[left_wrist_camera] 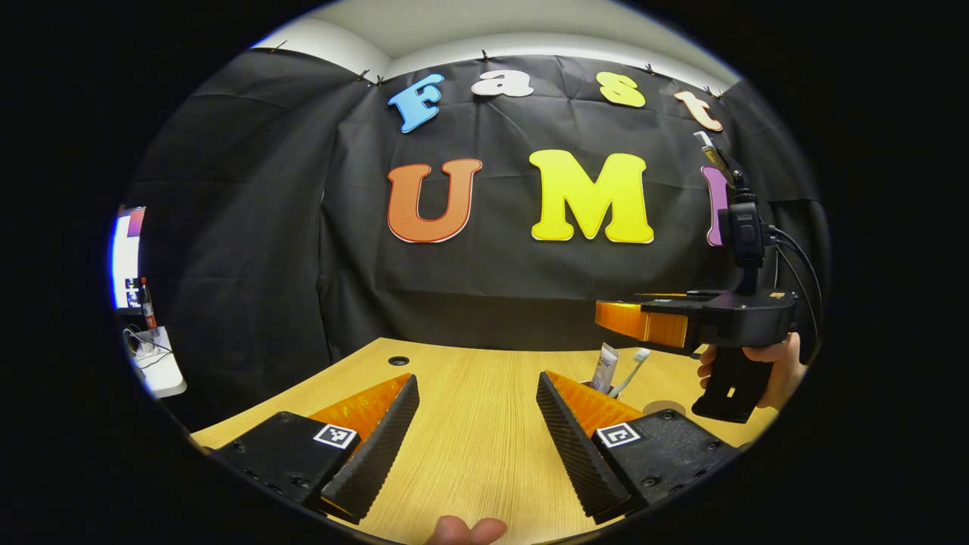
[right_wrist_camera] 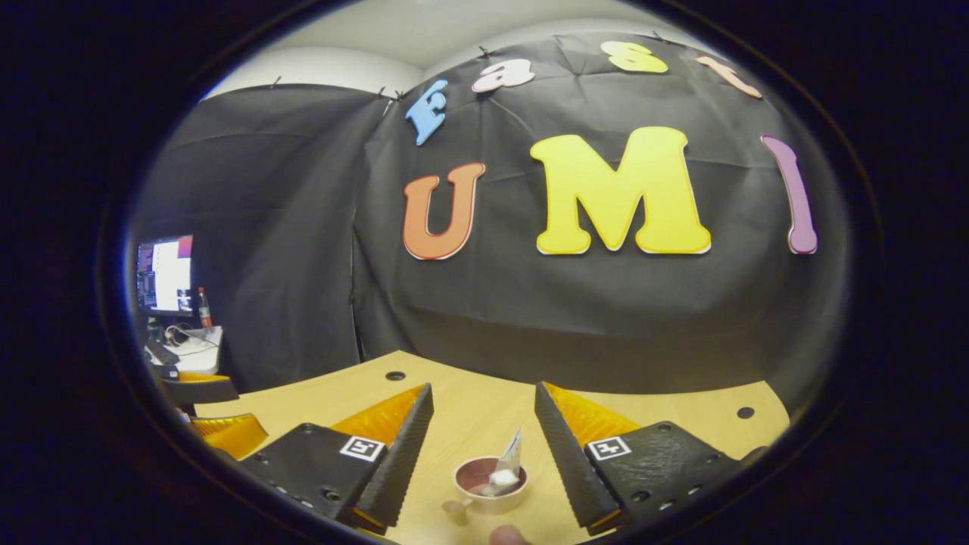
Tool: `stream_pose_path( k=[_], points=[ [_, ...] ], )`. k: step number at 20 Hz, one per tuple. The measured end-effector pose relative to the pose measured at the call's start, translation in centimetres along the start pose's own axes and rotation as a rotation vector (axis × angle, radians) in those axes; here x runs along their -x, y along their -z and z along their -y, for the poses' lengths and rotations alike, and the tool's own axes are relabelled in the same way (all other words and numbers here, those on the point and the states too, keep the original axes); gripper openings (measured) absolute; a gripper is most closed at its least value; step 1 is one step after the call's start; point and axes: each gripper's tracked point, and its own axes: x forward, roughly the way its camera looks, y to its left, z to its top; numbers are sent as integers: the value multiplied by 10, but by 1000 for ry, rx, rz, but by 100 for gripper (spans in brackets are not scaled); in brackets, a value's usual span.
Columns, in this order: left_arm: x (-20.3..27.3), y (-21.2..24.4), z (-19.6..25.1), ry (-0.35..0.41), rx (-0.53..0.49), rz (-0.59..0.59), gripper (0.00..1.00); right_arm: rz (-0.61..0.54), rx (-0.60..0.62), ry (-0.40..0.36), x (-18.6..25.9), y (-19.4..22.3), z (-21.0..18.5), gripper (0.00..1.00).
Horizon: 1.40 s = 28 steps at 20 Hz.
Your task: Put the toothbrush and toothpaste on the desktop into the cup, then pick up the cup and place it on the coaster on the desktop.
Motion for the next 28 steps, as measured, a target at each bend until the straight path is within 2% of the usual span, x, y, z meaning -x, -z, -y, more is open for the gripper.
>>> stream_pose_path(
  k=[2, 5, 9, 13, 18, 20, 22, 24, 26, 28],
  points=[
    [4, -5, 4, 5, -1, 11, 99, 16, -4, 19, 10, -5, 7, 84],
    [9, -10, 10, 11, -2, 18, 99, 44, -12, 43, 31, -11, 14, 93],
    [16, -21, 18, 24, -11, 38, 98, 37, -39, 57, 77, -3, 23, 94],
    [11, -34, 29, 57, 1, 21, 98, 10, -16, 82, 148, 17, 51, 94],
    [-13, -72, 48, 119, -27, -33, 98, -18, -21, 148, 245, 36, 116, 94],
    [-28, -80, 56, 136, -81, -69, 98, -21, 6, 200, 284, 42, 148, 94],
    [-45, -77, 68, 157, -180, -122, 97, -25, 9, 249, 320, 49, 174, 94],
    [-57, -58, 87, 215, -206, -231, 97, -42, -6, 289, 351, 62, 196, 94],
    [-65, -41, 105, 262, -187, -354, 99, -60, -32, 324, 376, 73, 215, 94],
    [-72, -28, 112, 273, -263, -447, 98, -74, -48, 357, 395, 82, 230, 94]
  ],
)
